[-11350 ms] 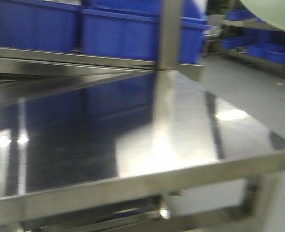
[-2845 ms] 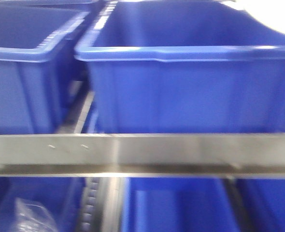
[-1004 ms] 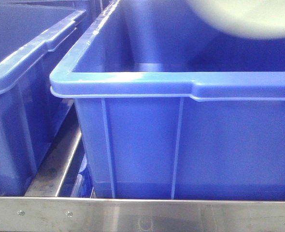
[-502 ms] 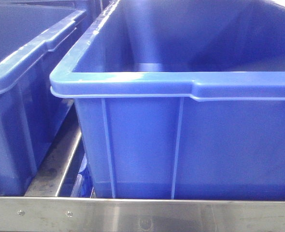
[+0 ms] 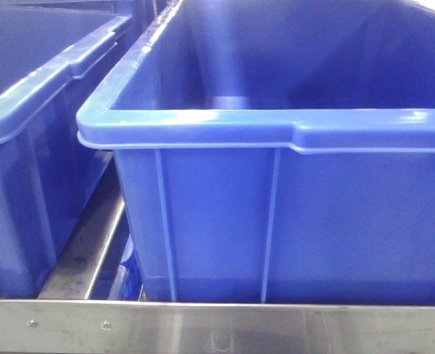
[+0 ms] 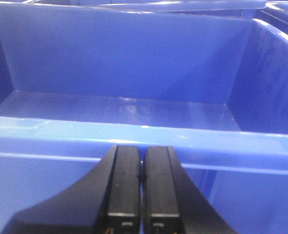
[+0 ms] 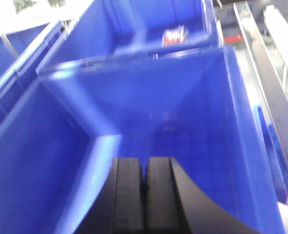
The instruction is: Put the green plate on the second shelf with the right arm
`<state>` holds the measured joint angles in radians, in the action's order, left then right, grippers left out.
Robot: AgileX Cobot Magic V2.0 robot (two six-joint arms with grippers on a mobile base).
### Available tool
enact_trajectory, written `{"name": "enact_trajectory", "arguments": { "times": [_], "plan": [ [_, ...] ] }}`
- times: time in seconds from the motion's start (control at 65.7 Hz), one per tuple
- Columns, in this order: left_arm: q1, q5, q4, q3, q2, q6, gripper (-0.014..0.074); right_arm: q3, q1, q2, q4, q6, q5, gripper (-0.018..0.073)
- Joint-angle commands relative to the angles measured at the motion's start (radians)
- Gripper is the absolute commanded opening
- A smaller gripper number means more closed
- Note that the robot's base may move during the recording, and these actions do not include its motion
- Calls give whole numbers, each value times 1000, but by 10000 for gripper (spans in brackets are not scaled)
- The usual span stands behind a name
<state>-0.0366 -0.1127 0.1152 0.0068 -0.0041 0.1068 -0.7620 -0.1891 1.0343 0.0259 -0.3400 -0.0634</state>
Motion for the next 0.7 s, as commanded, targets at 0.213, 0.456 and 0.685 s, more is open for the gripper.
{"name": "enact_trajectory", "arguments": {
  "times": [0.213, 0.456, 0.685],
  "plan": [
    [0, 90, -2, 41, -17, 3, 130, -13, 83, -172, 22, 20, 4, 48],
    [-2, 90, -2, 41, -17, 3, 130, 72, 174, -537, 175, 63, 208, 48],
    [-2, 90, -2, 41, -17, 3, 130, 266, 174, -824, 396, 60, 202, 48]
  ]
}}
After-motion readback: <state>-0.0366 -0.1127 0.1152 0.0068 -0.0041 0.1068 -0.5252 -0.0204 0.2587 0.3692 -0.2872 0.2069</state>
